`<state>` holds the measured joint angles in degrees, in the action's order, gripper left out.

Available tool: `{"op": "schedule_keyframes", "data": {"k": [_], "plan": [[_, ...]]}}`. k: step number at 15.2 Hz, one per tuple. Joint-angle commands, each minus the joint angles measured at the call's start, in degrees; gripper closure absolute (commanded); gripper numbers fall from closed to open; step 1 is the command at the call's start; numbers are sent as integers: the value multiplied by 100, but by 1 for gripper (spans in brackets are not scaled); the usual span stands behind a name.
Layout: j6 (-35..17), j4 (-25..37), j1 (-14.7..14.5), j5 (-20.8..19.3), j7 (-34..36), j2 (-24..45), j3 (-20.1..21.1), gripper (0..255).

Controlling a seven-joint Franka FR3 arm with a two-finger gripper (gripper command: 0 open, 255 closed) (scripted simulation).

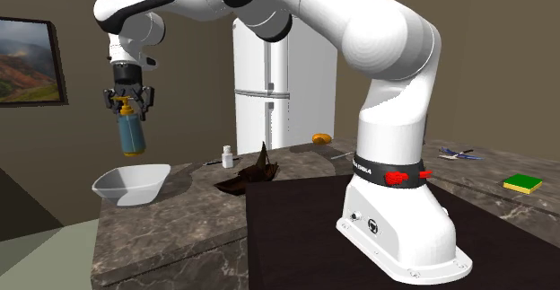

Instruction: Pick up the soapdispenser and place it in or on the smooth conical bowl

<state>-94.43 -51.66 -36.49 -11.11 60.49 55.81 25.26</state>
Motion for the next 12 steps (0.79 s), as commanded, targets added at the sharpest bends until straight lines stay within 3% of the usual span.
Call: {"op": "schedule_keyframes", "data": {"k": [1, 12], "plan": [[-127, -75, 0, -12, 4, 51, -9, 255], [-717, -407, 30, -77, -22, 329, -68, 255]]}}
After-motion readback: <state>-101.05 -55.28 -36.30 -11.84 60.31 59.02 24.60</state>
